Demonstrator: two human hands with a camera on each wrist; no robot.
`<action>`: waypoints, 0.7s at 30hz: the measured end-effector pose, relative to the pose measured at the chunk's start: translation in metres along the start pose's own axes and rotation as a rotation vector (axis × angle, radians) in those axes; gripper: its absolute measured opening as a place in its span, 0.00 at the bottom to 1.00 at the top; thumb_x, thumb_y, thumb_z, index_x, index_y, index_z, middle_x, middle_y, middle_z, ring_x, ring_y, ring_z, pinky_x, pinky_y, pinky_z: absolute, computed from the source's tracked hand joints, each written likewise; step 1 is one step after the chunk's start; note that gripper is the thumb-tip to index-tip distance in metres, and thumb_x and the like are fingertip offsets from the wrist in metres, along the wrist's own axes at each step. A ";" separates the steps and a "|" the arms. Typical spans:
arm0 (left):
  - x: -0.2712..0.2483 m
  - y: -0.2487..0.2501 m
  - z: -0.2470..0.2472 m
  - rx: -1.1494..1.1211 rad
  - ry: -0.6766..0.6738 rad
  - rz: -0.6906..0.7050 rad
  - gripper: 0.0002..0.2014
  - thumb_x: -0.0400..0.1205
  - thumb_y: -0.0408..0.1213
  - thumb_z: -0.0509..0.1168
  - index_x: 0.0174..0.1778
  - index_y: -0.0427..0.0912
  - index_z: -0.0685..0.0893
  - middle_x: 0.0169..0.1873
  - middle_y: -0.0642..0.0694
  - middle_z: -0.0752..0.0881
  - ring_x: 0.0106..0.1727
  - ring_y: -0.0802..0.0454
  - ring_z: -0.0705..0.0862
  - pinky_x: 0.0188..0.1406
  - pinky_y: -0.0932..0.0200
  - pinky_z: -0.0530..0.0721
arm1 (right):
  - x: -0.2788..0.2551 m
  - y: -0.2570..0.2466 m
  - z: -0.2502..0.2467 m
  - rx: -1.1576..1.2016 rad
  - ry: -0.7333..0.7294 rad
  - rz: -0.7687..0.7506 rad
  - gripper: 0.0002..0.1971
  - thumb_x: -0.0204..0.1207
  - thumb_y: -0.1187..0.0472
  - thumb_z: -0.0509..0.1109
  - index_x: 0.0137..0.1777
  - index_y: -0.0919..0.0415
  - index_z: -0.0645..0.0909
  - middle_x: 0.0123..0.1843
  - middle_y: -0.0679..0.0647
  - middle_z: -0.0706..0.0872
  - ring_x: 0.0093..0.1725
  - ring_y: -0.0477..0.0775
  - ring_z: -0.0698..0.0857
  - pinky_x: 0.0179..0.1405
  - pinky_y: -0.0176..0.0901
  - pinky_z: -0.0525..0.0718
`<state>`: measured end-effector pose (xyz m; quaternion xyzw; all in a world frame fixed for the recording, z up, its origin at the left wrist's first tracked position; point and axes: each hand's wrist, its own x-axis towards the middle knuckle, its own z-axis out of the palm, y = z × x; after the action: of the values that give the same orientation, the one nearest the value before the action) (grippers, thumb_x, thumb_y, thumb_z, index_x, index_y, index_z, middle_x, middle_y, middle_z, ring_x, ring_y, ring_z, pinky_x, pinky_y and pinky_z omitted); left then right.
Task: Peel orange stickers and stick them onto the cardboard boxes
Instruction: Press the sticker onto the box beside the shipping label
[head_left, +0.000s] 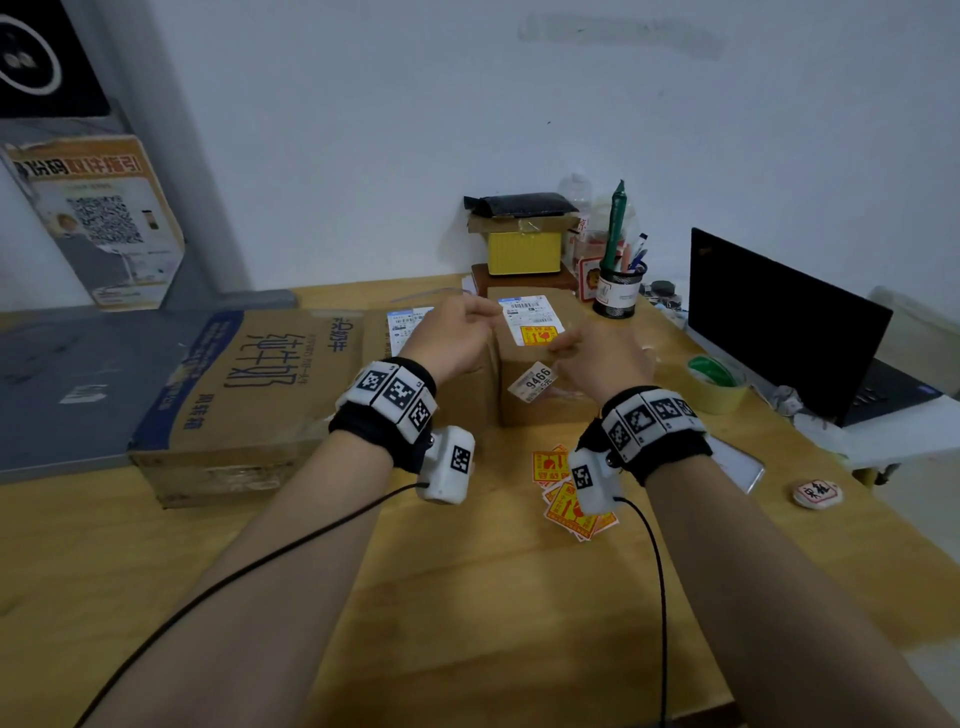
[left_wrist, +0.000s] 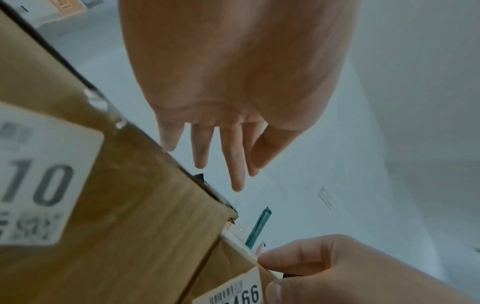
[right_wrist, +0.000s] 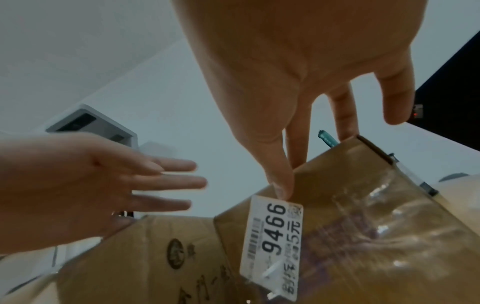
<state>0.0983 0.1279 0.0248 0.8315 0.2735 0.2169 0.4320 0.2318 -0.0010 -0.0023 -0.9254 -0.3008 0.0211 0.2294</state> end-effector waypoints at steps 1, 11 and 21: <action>-0.001 0.000 -0.004 -0.004 0.040 0.019 0.20 0.86 0.29 0.57 0.70 0.46 0.84 0.66 0.51 0.88 0.48 0.60 0.84 0.32 0.74 0.78 | 0.004 -0.003 0.001 0.004 0.002 0.004 0.14 0.76 0.53 0.75 0.57 0.33 0.89 0.63 0.43 0.89 0.74 0.59 0.76 0.74 0.63 0.71; -0.015 -0.001 -0.016 -0.135 0.210 0.102 0.13 0.83 0.30 0.63 0.48 0.49 0.93 0.46 0.60 0.95 0.56 0.44 0.92 0.61 0.43 0.89 | 0.027 -0.015 0.006 0.019 -0.083 -0.108 0.21 0.82 0.56 0.70 0.73 0.39 0.84 0.74 0.49 0.84 0.77 0.59 0.75 0.75 0.59 0.76; -0.058 0.013 0.006 -0.232 0.084 0.119 0.16 0.82 0.20 0.57 0.43 0.36 0.89 0.41 0.44 0.92 0.26 0.55 0.85 0.19 0.76 0.73 | -0.025 0.027 0.001 -0.029 -0.271 -0.030 0.09 0.69 0.51 0.82 0.41 0.56 0.91 0.39 0.51 0.93 0.44 0.54 0.91 0.49 0.49 0.89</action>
<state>0.0614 0.0814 0.0252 0.7811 0.2145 0.3070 0.4997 0.2255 -0.0338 -0.0176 -0.9128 -0.3429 0.1379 0.1736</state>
